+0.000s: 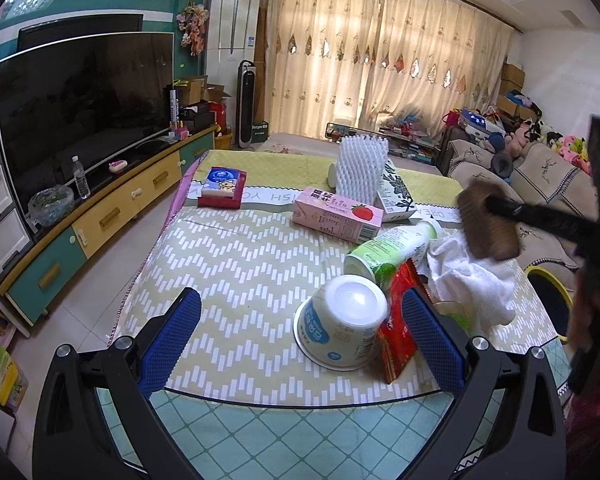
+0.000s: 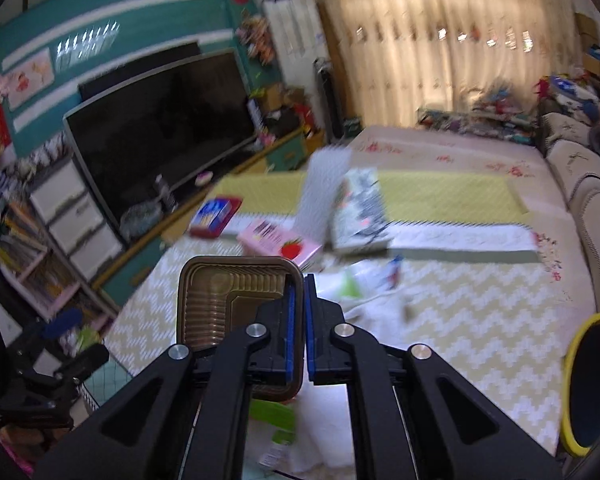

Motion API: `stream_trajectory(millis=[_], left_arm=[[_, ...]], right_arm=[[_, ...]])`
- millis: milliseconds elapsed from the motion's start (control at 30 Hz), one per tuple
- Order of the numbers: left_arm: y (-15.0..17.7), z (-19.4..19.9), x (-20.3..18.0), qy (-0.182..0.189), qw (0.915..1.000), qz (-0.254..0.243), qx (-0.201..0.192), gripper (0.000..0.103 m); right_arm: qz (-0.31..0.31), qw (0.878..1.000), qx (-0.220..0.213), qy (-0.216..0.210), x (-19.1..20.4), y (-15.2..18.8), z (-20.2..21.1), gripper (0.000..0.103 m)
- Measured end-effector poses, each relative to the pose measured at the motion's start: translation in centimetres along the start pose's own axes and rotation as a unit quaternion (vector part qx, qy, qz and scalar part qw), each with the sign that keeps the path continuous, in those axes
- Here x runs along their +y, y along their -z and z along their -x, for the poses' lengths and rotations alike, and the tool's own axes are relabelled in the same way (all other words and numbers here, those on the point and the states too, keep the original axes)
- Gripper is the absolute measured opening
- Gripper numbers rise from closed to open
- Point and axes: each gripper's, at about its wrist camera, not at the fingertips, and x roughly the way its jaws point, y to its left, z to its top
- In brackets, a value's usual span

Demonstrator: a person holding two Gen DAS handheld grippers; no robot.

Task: Collect trash
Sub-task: 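Carry the brown tray over the yellow-rimmed bin and open the right gripper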

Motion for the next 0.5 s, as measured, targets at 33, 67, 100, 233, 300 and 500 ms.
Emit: stream_trajectory(millis=[33,67,100,233,300,500], left_arm=[[0.0,0.2,-0.1,0.002,1.0000,-0.002,0.001,0.099],[0.1,0.1,-0.3,0.005,1.0000,-0.004,0.001,0.099],[0.1,0.1,-0.4,0.008,0.9999,-0.006,0.002,0.099],[0.4,-0.1,-1.7,0.026,0.9995,-0.020,0.006,0.099],[0.5,-0.4,-2.4,0.034,0.9991,-0.025,0.010,0.099],[1.1,-1.4,-5.1,0.057,0.9972,-0.039,0.027,0.099]], right_arm=[[-0.006,1.000,-0.010,0.010,-0.9,0.0,0.9,0.005],[-0.016,0.999,-0.021,0.028,-2.2,0.0,2.0,0.005],[-0.026,0.998,-0.030,0.046,-3.6,0.2,3.0,0.005],[-0.079,0.987,-0.044,0.129,-10.2,1.6,6.4,0.005],[-0.113,0.977,-0.044,0.174,-14.1,2.8,8.0,0.005],[-0.196,0.930,-0.017,0.311,-25.1,7.1,10.7,0.005]])
